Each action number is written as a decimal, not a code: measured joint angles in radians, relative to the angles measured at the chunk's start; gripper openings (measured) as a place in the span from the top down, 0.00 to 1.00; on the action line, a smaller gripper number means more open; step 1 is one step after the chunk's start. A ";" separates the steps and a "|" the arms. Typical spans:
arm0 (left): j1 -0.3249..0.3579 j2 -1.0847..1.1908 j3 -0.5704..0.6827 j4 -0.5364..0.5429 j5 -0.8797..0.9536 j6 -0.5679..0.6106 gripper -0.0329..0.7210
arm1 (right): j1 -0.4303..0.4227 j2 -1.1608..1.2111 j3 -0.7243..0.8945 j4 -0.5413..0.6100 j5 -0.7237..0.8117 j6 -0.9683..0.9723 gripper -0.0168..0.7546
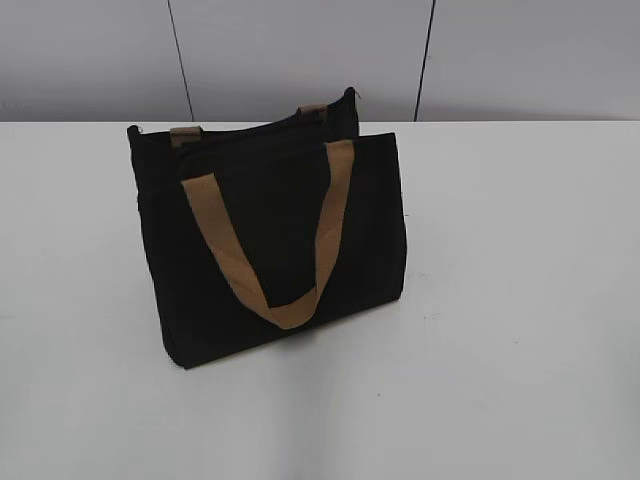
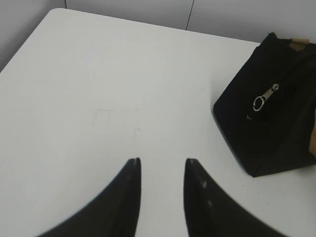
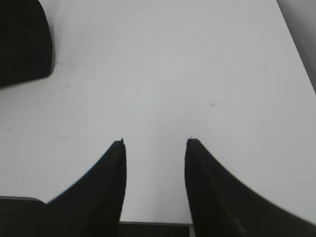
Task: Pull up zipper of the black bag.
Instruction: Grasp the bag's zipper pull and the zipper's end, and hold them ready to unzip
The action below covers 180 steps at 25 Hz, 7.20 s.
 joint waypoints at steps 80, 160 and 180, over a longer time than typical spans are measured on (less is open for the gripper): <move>-0.313 1.855 0.268 0.179 -2.207 0.004 0.42 | 0.000 0.000 0.000 0.000 0.000 0.000 0.58; -0.305 1.130 0.103 0.188 -1.649 0.001 0.95 | 0.000 0.000 0.000 0.058 -0.001 -0.011 0.58; -0.305 1.129 0.096 0.231 -1.636 0.001 0.95 | 0.202 0.950 -0.110 1.039 -0.301 -1.221 0.58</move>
